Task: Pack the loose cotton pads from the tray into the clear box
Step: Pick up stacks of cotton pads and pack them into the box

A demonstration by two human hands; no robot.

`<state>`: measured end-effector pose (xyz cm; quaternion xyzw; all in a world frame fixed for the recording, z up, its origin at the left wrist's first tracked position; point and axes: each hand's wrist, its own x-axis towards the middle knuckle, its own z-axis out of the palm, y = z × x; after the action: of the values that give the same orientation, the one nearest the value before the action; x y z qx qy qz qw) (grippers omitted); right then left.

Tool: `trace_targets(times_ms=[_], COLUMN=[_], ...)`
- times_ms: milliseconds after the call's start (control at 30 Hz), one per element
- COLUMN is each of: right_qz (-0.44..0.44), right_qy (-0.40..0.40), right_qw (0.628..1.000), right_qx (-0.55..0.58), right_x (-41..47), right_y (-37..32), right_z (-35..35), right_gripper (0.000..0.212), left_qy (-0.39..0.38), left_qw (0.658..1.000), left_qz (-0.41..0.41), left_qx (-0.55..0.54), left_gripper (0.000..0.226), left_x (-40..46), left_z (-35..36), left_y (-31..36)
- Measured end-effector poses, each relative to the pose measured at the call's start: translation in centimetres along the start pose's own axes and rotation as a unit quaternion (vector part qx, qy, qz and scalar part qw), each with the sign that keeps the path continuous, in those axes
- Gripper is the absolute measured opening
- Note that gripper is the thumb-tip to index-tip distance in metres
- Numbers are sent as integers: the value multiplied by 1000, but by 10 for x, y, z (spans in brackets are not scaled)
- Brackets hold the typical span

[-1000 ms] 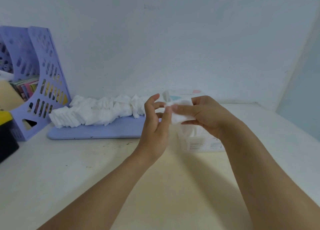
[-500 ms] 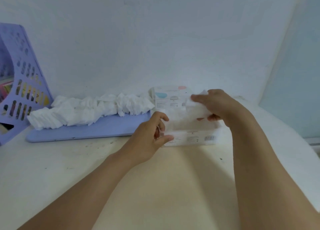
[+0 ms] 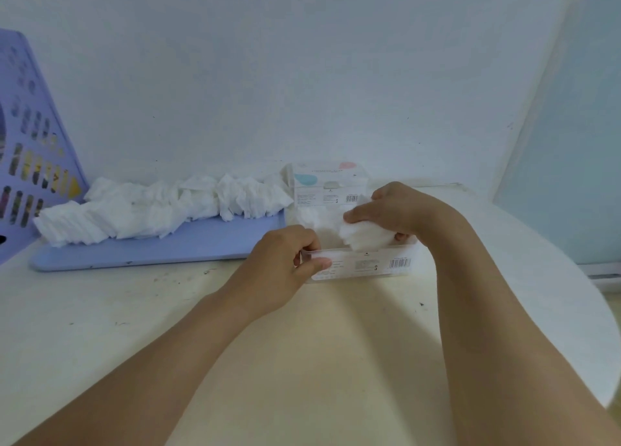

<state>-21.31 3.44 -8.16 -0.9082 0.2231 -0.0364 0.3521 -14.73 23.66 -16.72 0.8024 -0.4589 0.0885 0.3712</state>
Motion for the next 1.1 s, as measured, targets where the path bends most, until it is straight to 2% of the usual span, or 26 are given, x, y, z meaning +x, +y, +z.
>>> trace_targets(times_ms=[167, 333, 467, 667, 767, 833, 933, 1100], right_qz=[-3, 10, 29, 20, -17, -33, -13, 6], right_qy=[4, 32, 53, 96, 148, 137, 101, 131], right_qw=[998, 990, 976, 977, 974, 977, 979, 972], right_qx=[-68, -138, -210, -189, -169, -161, -174, -195], right_x=[-2, 5, 5, 0, -2, -1, 1, 7], right_y=[0, 2, -5, -8, -8, -9, -6, -2], right_z=[2, 11, 20, 21, 18, 19, 25, 30], right_gripper=[37, 49, 46, 55, 45, 38, 35, 17], left_qy=[-9, -6, 4, 18, 14, 16, 16, 19], left_qw=[1000, 1000, 1000, 999, 1000, 1000, 999, 999], left_qz=[-3, -3, -1, 13, 8, 7, 7, 11], left_qx=[4, 6, 17, 33, 27, 24, 28, 29], left_gripper=[17, 15, 13, 16, 16, 17, 16, 17], left_x=[-1, -1, 0, 0, -1, -1, -1, 0], left_z=[0, 1, 1, 3, 2, 2, 2, 2], left_y=[2, 2, 2, 0, -2, -2, -1, 1])
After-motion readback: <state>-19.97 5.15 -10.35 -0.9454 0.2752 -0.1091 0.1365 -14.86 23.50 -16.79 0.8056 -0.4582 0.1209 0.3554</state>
